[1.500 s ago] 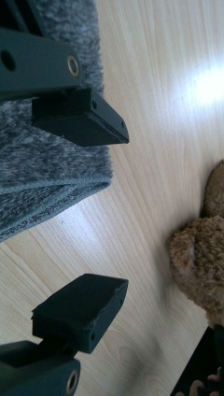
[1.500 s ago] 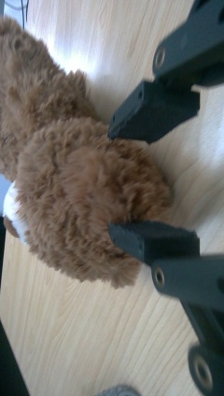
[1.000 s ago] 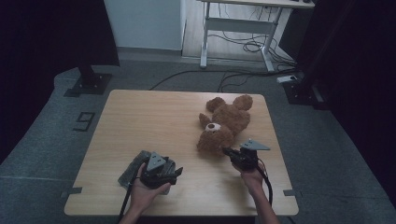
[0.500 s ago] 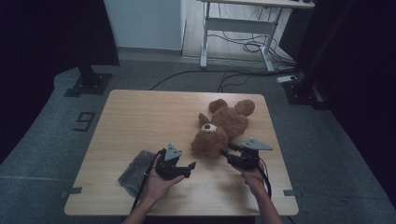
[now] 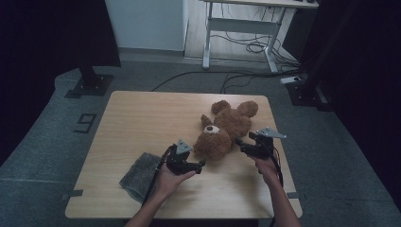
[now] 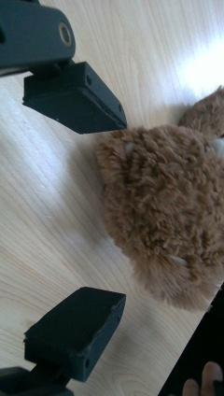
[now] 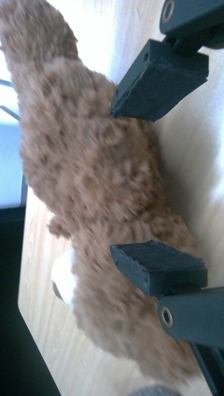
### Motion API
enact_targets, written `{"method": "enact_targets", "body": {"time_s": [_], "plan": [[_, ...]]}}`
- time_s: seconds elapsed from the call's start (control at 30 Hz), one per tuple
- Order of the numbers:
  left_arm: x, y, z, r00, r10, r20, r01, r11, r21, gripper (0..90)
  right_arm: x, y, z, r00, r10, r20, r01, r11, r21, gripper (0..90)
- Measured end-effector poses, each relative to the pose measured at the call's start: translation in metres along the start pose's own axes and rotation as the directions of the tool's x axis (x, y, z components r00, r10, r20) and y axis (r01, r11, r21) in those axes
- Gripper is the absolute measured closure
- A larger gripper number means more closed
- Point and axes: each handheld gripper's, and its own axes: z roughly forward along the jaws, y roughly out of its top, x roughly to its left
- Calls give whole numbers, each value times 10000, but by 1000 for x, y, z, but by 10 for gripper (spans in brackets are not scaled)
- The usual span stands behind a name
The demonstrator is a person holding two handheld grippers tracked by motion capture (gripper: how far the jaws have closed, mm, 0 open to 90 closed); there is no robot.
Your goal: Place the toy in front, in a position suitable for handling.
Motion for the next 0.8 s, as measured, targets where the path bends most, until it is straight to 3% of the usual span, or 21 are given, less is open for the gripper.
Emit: {"method": "enact_targets", "body": {"time_s": [0.2,0.37,0.57,0.8], "plan": [[-8,7,9,9999,-70,144,70,10000,-37,146,-14,8,12,9997,243,35,-243,9996,-133,229],[-17,11,23,9999,89,-126,-86,9996,263,114,-22,12,21,9988,446,189,-446,9990,-39,228],[-22,13,32,9996,84,-269,-78,9997,243,115,-24,16,31,9988,344,343,-346,9994,44,234],[-32,21,48,9984,296,-481,-277,9989,389,120,-31,16,43,9973,643,344,-650,9977,182,230]]}}
